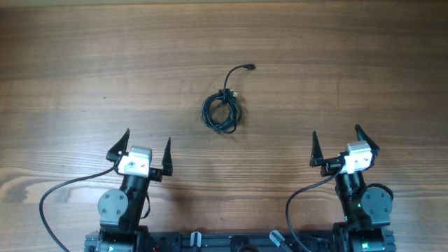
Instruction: Untangle cables
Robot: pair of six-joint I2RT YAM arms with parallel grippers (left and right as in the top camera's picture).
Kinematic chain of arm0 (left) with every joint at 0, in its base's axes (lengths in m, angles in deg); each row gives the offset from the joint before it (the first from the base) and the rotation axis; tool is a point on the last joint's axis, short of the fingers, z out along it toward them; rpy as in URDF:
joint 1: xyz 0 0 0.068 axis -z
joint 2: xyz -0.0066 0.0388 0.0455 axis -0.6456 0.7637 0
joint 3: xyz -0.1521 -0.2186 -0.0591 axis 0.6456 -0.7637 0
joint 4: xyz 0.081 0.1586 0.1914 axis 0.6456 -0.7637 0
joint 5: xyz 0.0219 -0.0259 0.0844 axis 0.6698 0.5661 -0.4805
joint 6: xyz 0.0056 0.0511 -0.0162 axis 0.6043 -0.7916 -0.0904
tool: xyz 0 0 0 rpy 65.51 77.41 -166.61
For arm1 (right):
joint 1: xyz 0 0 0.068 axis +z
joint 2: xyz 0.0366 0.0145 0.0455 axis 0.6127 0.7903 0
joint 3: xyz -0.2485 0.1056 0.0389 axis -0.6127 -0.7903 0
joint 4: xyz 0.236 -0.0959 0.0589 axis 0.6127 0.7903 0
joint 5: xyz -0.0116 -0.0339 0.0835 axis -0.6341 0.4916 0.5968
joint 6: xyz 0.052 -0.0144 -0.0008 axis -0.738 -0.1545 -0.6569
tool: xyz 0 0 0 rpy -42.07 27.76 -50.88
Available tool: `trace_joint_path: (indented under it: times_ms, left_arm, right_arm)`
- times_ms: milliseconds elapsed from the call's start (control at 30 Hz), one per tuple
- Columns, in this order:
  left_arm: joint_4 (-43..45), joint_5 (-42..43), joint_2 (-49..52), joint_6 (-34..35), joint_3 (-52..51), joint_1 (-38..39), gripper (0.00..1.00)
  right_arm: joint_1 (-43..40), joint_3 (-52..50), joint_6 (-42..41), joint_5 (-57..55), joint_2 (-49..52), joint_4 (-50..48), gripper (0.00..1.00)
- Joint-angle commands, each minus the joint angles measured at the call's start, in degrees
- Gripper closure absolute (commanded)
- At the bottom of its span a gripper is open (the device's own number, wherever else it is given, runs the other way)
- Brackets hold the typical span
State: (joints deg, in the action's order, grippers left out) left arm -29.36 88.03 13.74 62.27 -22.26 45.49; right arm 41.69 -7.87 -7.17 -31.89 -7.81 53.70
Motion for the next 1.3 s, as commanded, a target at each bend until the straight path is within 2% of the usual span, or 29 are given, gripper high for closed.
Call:
trace_joint_path:
  times_ms: [0, 600, 733, 1100, 1200, 1267]
  left_arm:
    - [-0.46, 0.09, -0.26, 0.50, -0.09, -0.20, 0.00]
    - [-0.28, -0.02, -0.26, -0.07, -0.09, -0.20, 0.00]
    - [2.23, -0.39, -0.26, -3.26, -0.09, -0.20, 0.00]
    - [8.61, -0.39, -0.26, -3.30, -0.09, -0.20, 0.00]
    - [11.39, -0.37, -0.26, -1.70, -0.04, -0.20, 0.00]
    - [12.59, -0.39, -0.26, 2.01, 0.92, -0.22, 0.00]
  right_arm:
    - [0.26, -0.04, 0.50, -0.15, -0.39, -0.13, 0.00]
    - [0.26, -0.04, 0.50, -0.15, -0.39, -0.13, 0.00]
    - [0.26, -0.04, 0.48, -0.15, -0.39, -0.13, 0.00]
    - [0.26, -0.04, 0.48, -0.15, -0.39, -0.13, 0.00]
    - [0.26, -0.04, 0.50, -0.15, -0.39, -0.13, 0.00]
    - [0.26, -0.04, 0.46, -0.15, -0.39, -0.13, 0.00]
